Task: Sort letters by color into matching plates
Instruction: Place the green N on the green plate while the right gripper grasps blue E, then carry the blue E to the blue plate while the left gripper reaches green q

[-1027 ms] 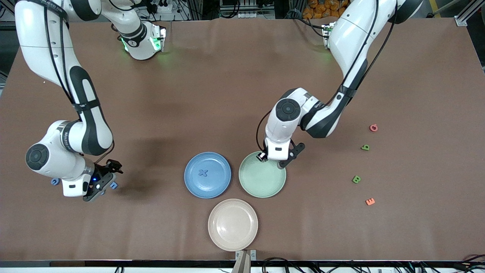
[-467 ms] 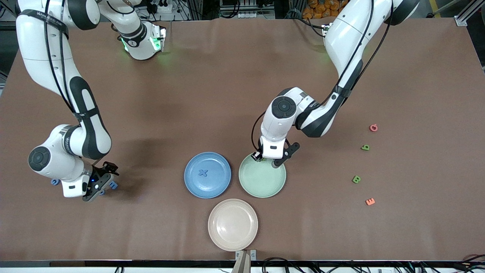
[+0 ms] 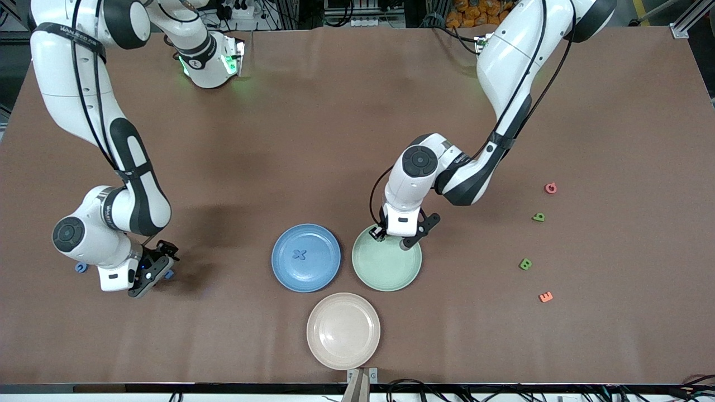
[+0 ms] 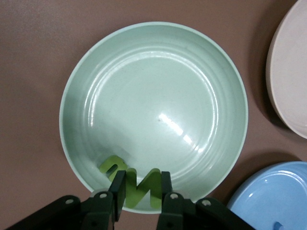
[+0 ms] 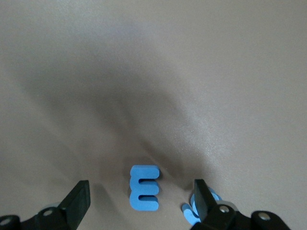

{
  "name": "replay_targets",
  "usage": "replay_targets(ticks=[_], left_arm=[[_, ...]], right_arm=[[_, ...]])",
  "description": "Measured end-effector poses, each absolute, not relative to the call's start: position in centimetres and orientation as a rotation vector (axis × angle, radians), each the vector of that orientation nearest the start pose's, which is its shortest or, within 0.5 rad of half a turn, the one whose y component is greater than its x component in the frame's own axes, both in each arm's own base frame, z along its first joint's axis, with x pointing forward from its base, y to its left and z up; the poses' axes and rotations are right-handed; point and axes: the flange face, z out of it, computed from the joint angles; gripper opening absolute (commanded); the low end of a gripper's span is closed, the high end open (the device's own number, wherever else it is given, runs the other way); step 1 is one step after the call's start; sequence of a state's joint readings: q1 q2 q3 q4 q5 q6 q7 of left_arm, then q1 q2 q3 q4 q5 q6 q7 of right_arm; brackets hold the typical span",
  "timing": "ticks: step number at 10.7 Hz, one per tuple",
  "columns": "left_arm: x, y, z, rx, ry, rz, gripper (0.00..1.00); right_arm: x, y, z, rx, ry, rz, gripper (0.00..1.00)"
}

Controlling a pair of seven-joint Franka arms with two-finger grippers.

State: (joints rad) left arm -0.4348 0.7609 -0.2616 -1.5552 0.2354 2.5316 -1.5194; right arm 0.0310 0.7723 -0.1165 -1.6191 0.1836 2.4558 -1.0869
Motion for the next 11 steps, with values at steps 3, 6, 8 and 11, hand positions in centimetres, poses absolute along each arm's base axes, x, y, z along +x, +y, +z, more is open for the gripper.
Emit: replay_targets(ticks=[3,6,8,11], left_arm=[[57.8,-44.2,23.2,-3.145,-1.214,-0.175,1.00],[58.5,-43.2,23.1,-3.134,-1.185,-0.223,1.00],[59.4,-41.4,22.7,-3.098,-1.178,-0.217,1.00],[58.3,-42.3,22.0,-3.090,-1.097,-0.205,1.00]], right_arm=[[69.2,-5.0,17.3,-2.845,-1.374,-0.156,0.72],[69.1,-4.9,17.2,-2.842,-1.378,-0.157,0.63],[69.1,-4.8,17.2,-2.840,-1.379,-0.156,0.57],[69.2,-4.7,17.3,-2.841,-1.379,-0.159,0.43]])
